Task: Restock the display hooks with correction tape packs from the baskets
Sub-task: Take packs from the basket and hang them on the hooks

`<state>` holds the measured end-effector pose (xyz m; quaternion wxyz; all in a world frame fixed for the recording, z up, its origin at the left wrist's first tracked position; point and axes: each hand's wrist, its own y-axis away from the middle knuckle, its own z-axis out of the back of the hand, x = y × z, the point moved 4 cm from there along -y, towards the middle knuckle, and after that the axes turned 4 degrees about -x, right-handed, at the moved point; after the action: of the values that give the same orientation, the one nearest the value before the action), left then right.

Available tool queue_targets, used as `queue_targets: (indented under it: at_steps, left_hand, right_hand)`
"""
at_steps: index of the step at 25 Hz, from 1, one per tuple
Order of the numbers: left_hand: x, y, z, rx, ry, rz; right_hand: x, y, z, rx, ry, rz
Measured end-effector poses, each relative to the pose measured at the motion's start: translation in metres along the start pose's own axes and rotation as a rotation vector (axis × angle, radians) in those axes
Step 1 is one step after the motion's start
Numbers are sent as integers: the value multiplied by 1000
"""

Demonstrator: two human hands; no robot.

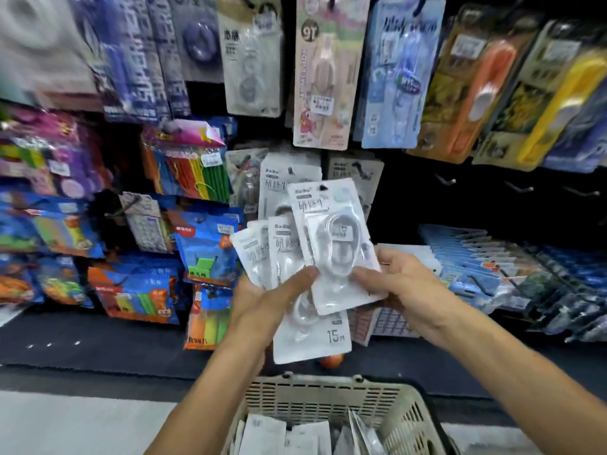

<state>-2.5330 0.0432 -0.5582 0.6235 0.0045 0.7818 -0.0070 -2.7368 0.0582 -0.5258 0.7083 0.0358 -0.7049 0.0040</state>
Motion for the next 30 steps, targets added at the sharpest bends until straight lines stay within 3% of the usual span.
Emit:
queue_targets:
  at_steps: [2, 5, 10, 13, 17, 22, 27, 30]
  left_hand:
    - [-24, -6, -16, 89, -101, -45]
    - [-52, -20, -17, 102, -160, -49]
    - [-74, -39, 3, 35, 3, -4]
    - [-71, -31, -3, 48, 12, 4]
    - [-64, -17, -23, 108, 10, 16]
    - [-55, -11, -39, 116, 79, 20]
    - [-55, -10, -38, 86, 250, 94]
    - [-58, -11, -29, -30, 158, 12]
  right_hand:
    - [23, 0, 12, -137, -146, 74]
    - [37, 0, 26, -268, -97, 83]
    - [24, 13, 54, -534, 38, 30]
    - [17, 19, 41, -473, 52, 30]
    - [9, 16, 19, -371, -353, -136]
    - [29, 25, -16, -133, -32, 116]
    - [44, 24, -12, -210, -271, 164]
    - [42, 20, 1, -366, -316, 71]
